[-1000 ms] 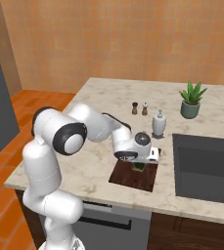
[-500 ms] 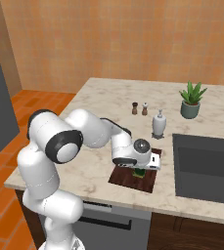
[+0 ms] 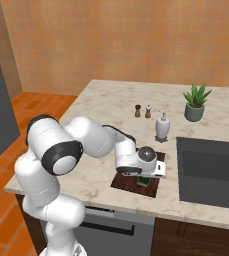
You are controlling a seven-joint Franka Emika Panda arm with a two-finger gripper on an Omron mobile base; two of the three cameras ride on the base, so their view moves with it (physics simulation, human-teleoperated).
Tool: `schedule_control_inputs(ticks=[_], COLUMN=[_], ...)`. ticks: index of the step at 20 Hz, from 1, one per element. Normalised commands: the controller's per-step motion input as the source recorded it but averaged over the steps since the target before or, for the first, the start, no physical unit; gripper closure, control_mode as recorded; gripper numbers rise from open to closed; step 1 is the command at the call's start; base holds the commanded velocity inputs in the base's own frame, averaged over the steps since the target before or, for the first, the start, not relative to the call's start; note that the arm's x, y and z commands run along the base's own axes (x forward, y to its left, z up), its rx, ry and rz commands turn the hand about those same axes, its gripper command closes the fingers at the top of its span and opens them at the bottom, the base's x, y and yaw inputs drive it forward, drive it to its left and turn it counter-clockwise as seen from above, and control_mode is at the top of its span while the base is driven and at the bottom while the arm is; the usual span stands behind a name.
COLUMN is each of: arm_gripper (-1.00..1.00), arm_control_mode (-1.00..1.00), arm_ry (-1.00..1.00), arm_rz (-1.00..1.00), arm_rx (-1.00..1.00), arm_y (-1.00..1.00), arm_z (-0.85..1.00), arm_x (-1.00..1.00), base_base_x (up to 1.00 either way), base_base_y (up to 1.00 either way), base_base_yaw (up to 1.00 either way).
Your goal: Pick up the sponge from the counter and clean the cutting board by briefly scrubbing or pressing down on the cutting board. Once finished, release the sponge.
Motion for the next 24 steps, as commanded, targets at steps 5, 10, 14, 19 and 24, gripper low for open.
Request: schedule_control_inputs(ticks=[5, 10, 14, 19, 24], arm_gripper=[1.00, 1.00, 1.00, 1.00, 1.00], arm_control_mode=[-1.00, -1.00, -1.00, -1.00, -1.00], arm_ry=[0.00, -0.01, -0.04, -0.03, 0.00], arm_rz=[0.00, 0.00, 0.00, 0.00, 0.00], arm_rx=[0.00, 0.00, 0.00, 0.00, 0.00], arm_y=[0.00, 0.00, 0.00, -0.01, -0.02], arm_z=[0.00, 0.00, 0.00, -0.01, -0.21], arm_x=[0.66, 0.58, 0.51, 0.23, -0.76], base_base_x=[0.00, 0.00, 0.00, 0.00, 0.00], base_base_y=[0.00, 0.00, 0.00, 0.00, 0.00], base_base_yaw=[0.00, 0.00, 0.00, 0.00, 0.00])
